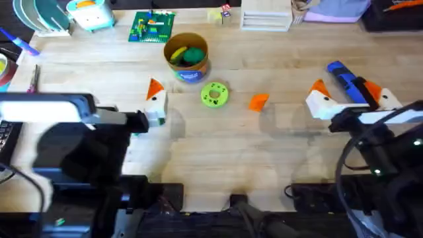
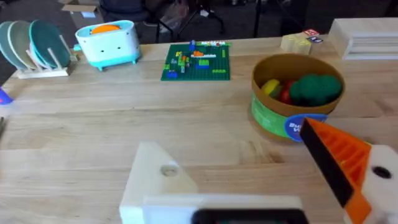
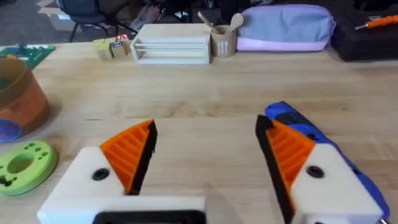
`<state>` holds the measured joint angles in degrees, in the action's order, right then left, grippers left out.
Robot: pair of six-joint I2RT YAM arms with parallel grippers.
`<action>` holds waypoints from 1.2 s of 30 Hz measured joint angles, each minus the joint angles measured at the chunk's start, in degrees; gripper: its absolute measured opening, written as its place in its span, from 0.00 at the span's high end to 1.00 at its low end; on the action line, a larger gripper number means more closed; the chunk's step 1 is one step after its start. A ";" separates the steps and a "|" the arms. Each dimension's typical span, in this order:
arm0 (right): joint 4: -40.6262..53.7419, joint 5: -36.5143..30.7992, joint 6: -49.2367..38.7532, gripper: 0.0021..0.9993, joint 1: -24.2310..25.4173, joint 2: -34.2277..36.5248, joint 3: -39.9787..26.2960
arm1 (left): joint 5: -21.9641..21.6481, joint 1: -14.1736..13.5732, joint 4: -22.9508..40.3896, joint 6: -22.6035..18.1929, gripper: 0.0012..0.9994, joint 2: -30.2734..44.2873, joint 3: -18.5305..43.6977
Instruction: Pick up the gripper from the table and insert it into the empty holder that is missing its gripper. Then pick up a screw, insert it into the mounting hole, and use the screwdriver to tighten it. Finally, clean up the table by picking up the vegetable and placing it into the bucket.
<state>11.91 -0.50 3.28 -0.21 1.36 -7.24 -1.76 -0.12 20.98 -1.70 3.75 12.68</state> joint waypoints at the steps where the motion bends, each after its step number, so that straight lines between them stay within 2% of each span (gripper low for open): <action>1: 2.57 0.01 0.17 0.01 0.00 0.90 -2.22 | -0.18 0.00 2.34 -0.01 0.01 1.50 2.97; 4: 9.68 0.18 0.48 0.01 0.00 5.07 -10.28 | -0.64 0.00 10.18 -0.87 0.01 7.97 13.04; 9: 19.41 0.19 0.86 0.01 0.00 14.79 -25.38 | 0.17 0.00 27.26 -7.31 0.01 23.17 30.49; 11: 22.69 0.19 0.99 0.01 0.00 18.91 -30.90 | 0.48 0.00 31.83 -10.20 0.01 28.56 35.78; 14: 24.20 0.20 1.02 0.01 0.00 23.80 -36.29 | 0.52 0.00 34.51 -13.33 0.01 34.25 40.81; 20: 25.48 0.24 1.02 0.01 0.00 27.51 -37.63 | -0.95 0.00 38.23 -16.32 0.01 39.20 42.82; 24: 25.52 0.38 1.02 0.01 0.00 27.62 -37.63 | -3.52 0.00 45.28 -21.75 0.01 42.43 42.85; 27: 25.59 0.38 1.02 0.00 0.00 27.63 -37.63 | -4.62 0.00 48.04 -25.27 0.01 46.54 42.85; 32: 25.65 0.38 1.02 0.01 0.00 27.64 -37.63 | -5.60 -0.49 47.56 -28.50 0.00 54.34 42.81; 36: 26.80 0.38 1.02 0.01 0.00 27.62 -37.63 | -5.62 -2.05 45.96 -30.03 0.01 57.95 42.13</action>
<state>38.71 -0.12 4.29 -0.21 28.97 -44.86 -7.38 -2.17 66.94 -31.74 61.70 54.80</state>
